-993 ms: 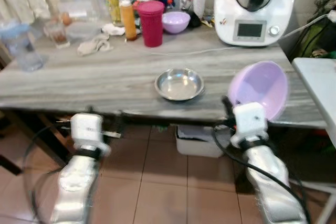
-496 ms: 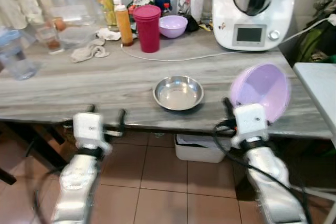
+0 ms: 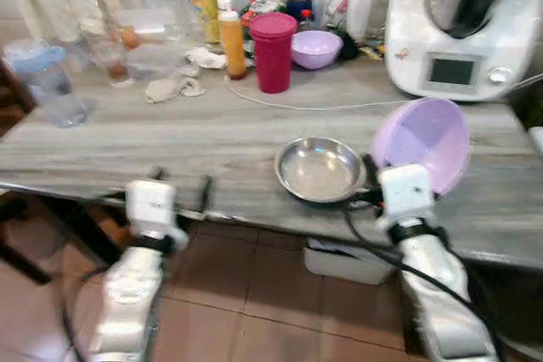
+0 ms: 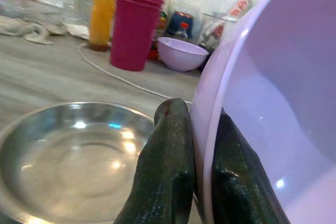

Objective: Setting the table

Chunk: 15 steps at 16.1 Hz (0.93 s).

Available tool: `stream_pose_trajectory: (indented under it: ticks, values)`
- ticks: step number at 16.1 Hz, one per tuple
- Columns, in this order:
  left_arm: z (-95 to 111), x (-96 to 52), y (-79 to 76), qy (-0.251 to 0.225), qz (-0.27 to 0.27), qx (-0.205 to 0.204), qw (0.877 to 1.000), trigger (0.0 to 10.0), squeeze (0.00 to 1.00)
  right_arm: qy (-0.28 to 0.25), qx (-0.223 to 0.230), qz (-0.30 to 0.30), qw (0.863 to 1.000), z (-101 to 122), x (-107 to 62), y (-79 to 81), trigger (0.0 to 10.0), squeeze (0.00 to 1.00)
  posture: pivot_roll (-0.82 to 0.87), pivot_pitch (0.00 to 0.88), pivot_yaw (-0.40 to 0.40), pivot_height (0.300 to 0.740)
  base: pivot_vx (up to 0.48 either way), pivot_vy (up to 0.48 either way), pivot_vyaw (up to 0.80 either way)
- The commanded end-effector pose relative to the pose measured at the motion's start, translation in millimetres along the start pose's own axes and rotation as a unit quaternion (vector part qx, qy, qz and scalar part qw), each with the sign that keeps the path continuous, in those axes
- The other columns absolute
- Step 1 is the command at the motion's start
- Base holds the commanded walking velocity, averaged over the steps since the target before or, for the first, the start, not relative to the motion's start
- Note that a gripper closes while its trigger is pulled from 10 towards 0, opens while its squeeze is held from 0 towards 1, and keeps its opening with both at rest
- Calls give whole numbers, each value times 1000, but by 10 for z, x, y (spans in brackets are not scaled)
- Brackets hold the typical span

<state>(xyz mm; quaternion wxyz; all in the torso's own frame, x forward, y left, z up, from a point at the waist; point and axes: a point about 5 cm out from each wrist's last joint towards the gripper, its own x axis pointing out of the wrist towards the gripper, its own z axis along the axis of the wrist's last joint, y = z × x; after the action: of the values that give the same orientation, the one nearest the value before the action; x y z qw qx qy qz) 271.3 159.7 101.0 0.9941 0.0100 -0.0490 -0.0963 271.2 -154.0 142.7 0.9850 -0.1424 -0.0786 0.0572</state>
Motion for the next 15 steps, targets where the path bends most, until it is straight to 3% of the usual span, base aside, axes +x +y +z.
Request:
stream_pose_trajectory:
  ticks: [1,9,15]
  values:
    - [46,-2,91,-7,9,11,1000,10000,0,-19,5,2,1000,86,28,27,10000,0,-259,56,29,740,326,0,0]
    - [51,-19,103,-12,10,8,1000,10000,0,-24,-1,9,1000,98,48,29,10000,0,-260,53,28,740,317,0,0]
    - [31,-100,143,-10,4,34,999,10000,0,-31,-21,44,998,115,104,52,10000,0,-240,52,23,740,0,0,0]
